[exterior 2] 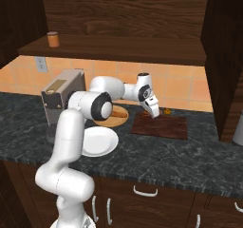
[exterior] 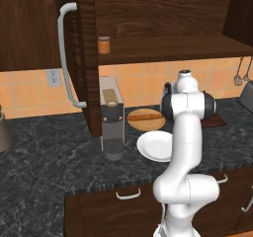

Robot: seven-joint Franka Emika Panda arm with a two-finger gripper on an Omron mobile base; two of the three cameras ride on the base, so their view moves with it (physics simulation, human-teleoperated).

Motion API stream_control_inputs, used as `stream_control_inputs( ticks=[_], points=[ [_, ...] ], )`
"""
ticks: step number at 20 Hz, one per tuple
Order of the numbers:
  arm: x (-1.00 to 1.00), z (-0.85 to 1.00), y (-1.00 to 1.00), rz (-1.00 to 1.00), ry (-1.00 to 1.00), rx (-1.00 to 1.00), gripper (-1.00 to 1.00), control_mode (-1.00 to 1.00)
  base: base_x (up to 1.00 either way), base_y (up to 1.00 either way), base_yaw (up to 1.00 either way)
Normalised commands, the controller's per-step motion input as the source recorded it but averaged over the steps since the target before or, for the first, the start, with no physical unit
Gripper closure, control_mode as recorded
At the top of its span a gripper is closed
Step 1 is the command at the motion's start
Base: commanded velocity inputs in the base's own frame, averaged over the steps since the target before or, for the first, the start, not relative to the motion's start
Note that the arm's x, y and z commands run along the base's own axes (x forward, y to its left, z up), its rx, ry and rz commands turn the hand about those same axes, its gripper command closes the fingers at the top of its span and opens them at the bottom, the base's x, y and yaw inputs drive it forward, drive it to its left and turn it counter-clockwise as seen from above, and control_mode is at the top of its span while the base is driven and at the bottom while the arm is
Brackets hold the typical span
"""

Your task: From the different types of pastries on the counter, select a croissant and place it on the cutting board. Then retrieve a jar of jam from the cabinet and place it alongside the croissant on the cutting board.

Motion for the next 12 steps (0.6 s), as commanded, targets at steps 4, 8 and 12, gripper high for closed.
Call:
stream_control_inputs(
  ticks=[4, 8, 12],
  points=[
    [-0.49, 0.00, 0.00, -0.09, -0.07, 0.00, 1.00, -1.00, 0.00, 0.00, 0.00],
    [-0.34, -0.13, 0.00, -0.12, 0.00, 0.00, 1.00, -1.00, 0.00, 0.00, 0.00],
    [-0.06, -0.32, 0.00, -0.10, 0.00, 0.00, 1.00, -1.00, 0.00, 0.00, 0.00]
  ],
)
